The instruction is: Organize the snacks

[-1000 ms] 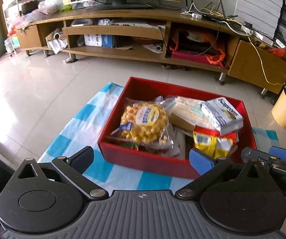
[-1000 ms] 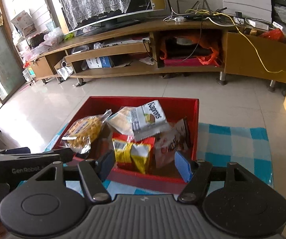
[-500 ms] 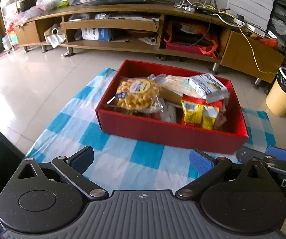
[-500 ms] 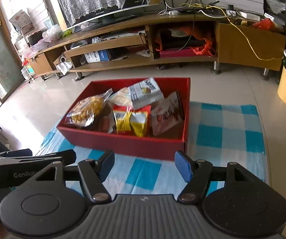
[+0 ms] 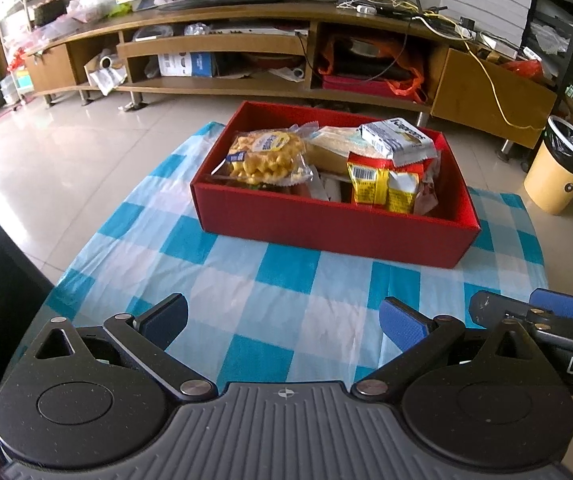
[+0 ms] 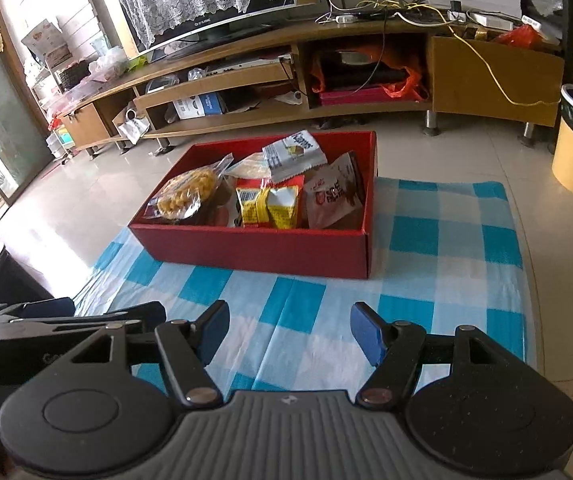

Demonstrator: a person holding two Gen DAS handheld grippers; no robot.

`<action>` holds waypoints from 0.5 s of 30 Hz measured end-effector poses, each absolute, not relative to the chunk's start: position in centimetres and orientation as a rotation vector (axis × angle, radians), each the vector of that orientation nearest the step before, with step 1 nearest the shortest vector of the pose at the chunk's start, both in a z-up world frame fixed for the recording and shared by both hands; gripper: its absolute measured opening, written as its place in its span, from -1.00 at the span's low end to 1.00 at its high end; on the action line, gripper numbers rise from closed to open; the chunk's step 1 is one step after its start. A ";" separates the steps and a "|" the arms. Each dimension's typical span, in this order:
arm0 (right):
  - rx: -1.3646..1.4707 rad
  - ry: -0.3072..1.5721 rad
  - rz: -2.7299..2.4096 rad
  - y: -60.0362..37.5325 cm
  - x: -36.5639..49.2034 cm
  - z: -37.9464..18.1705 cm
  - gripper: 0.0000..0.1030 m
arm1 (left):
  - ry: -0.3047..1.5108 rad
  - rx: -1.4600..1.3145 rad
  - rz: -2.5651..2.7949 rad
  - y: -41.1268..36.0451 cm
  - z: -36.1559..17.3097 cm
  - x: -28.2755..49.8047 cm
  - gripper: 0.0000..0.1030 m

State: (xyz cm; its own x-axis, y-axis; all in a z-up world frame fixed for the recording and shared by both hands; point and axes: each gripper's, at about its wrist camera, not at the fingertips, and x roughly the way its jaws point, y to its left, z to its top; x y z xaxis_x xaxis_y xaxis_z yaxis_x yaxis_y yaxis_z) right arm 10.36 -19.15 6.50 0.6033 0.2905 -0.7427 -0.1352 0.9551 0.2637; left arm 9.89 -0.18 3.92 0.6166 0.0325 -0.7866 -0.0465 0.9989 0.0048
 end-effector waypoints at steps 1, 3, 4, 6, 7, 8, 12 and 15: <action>0.187 0.892 0.249 -19.2 10.1 6.5 0.30 | 0.906 -0.015 0.044 -0.2 3.9 9.7 1.00; 0.186 0.893 0.249 -19.2 9.7 6.5 0.30 | 0.907 -0.010 0.044 -0.3 3.8 9.2 1.00; 0.186 0.895 0.249 -19.2 9.5 6.4 0.30 | 0.907 -0.006 0.044 -0.3 3.8 8.9 1.00; 0.185 0.902 0.251 -19.1 8.8 6.2 0.30 | 0.912 0.005 0.046 -0.5 3.6 8.5 1.00; 0.184 0.905 0.253 -19.1 8.5 6.1 0.30 | 0.915 0.012 0.048 -0.6 3.4 8.2 1.00; 0.181 0.908 0.253 -19.1 8.1 6.0 0.30 | 0.917 0.019 0.049 -0.6 3.3 7.9 0.99; 0.178 0.916 0.254 -19.2 6.9 5.9 0.30 | 0.908 0.045 0.046 -0.9 3.3 6.8 0.99; 0.183 0.916 0.257 -19.4 6.2 5.9 0.30 | 0.899 0.054 0.039 -1.0 3.3 6.1 0.99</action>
State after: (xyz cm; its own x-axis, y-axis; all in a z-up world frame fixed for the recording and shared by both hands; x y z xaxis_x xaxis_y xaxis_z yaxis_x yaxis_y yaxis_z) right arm 6.17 -19.43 5.92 0.5816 0.2962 -0.7576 -0.1416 0.9540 0.2643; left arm 6.06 -1.02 3.35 0.6217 0.0563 -0.7812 -0.0108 0.9979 0.0633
